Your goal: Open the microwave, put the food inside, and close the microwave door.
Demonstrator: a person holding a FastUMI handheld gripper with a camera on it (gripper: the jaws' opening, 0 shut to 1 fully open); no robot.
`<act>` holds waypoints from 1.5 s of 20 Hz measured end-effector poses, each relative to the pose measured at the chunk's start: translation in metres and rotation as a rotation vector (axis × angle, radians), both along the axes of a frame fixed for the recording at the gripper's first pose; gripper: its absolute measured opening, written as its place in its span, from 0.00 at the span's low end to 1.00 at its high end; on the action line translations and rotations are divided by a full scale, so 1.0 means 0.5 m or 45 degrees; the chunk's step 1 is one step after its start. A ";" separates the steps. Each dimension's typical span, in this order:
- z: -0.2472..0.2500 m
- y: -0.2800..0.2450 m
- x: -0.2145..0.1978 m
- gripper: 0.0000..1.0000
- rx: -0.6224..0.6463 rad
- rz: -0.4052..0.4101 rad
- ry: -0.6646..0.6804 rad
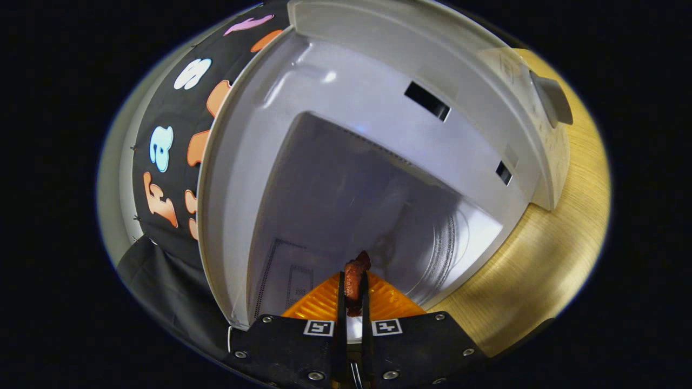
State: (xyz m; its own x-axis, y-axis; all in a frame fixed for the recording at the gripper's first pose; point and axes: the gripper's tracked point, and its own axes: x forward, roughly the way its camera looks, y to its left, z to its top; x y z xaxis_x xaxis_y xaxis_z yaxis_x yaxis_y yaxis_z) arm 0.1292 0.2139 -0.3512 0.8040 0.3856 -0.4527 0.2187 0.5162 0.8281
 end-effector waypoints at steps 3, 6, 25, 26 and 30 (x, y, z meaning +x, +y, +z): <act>-0.013 -0.001 0.015 0.11 -0.055 -0.053 -0.016; -0.025 -0.006 0.016 0.11 -0.084 -0.082 0.006; -0.059 0.067 -0.021 0.59 -0.079 -0.084 0.180; -0.052 0.062 -0.030 0.85 -0.066 -0.069 0.185; 0.012 0.039 -0.082 0.95 -0.126 0.019 0.130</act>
State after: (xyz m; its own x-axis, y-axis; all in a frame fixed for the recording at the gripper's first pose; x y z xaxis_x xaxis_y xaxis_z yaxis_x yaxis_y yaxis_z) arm 0.0880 0.2331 -0.3454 0.7462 0.3465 -0.5685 0.2910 0.5983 0.7466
